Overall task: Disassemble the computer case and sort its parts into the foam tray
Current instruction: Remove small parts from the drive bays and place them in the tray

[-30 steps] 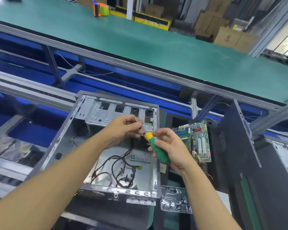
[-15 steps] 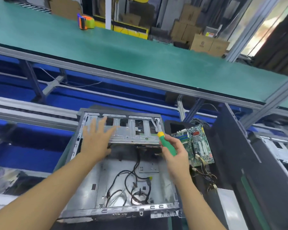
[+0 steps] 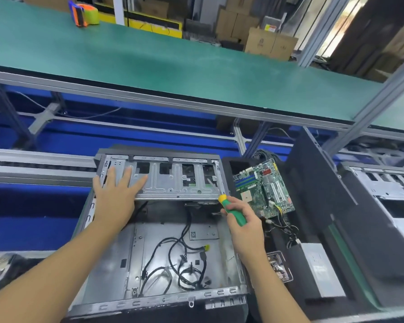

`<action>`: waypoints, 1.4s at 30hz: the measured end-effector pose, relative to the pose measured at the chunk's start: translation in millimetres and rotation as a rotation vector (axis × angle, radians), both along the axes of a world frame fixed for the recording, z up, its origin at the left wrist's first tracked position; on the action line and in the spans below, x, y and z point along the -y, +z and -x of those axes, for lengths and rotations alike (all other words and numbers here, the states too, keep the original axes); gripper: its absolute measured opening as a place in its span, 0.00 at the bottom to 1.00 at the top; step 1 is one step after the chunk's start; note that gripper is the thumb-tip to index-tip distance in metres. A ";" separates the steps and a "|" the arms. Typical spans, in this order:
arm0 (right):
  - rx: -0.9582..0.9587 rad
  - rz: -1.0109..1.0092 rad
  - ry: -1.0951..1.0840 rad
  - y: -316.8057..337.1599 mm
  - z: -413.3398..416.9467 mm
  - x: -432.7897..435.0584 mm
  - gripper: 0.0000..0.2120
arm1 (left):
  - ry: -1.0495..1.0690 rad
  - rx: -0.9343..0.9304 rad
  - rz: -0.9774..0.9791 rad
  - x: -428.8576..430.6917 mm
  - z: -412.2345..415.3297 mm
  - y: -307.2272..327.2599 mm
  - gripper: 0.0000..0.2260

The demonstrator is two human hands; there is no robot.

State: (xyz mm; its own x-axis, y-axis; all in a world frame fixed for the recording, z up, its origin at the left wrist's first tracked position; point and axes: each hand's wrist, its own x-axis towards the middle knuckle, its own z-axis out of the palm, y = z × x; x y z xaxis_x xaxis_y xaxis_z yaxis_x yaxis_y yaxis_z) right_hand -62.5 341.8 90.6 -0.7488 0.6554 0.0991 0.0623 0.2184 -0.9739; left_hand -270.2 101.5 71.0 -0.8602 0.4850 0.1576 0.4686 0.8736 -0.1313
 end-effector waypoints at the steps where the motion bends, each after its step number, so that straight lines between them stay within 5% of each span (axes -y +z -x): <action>1: -0.001 -0.022 -0.012 -2.1 -1.1 3.5 0.16 | -0.019 0.001 0.002 1.0 2.6 1.0 0.37; 10: -0.097 0.217 -0.085 9.0 -2.1 17.8 0.14 | -0.084 0.230 0.024 -3.2 8.2 15.9 0.36; 18: -0.104 0.250 -0.001 65.9 25.5 -5.3 0.05 | -0.328 0.627 -0.552 -58.6 -6.9 38.6 0.23; 27: 0.062 0.122 0.251 110.1 88.0 -13.1 0.06 | -0.267 0.736 -0.832 -88.3 11.6 34.0 0.11; 32: 0.059 -0.243 0.191 110.3 118.2 -14.4 0.10 | -0.177 0.705 -0.946 -99.4 21.7 31.4 0.08; 42: 0.216 -0.409 0.291 105.2 145.7 -11.3 0.12 | -0.238 0.631 -0.806 -99.2 29.8 16.4 0.09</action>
State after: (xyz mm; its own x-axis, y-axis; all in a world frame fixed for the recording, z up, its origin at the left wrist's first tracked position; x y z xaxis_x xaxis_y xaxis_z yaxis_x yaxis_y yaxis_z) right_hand -208.2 353.1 195.8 -0.9249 0.3586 0.1259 0.1325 0.6147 -0.7776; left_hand -300.0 200.7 87.4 -0.7950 0.6031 0.0654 0.4206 0.4704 0.7758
